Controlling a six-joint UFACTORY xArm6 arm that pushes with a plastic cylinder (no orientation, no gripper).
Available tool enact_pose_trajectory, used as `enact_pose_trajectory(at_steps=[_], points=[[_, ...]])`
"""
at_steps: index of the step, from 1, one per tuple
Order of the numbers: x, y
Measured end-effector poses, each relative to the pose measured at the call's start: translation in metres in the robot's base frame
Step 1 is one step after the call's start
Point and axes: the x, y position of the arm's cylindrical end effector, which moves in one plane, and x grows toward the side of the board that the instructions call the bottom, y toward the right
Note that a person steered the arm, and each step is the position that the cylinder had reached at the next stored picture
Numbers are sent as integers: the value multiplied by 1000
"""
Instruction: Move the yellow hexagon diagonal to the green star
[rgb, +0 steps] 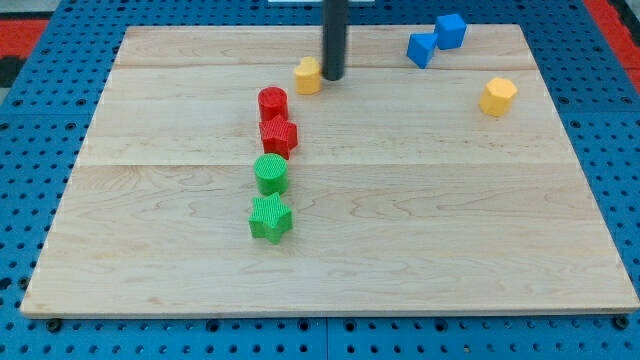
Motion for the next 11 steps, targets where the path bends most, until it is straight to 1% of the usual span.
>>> enact_pose_trajectory(at_steps=[1,2,4,5,6,7,8,9,10,11], points=[[0,-33],[2,-8],[-2,230],[21,280],[67,168],[144,105],[169,103],[215,78],[226,121],[250,107]])
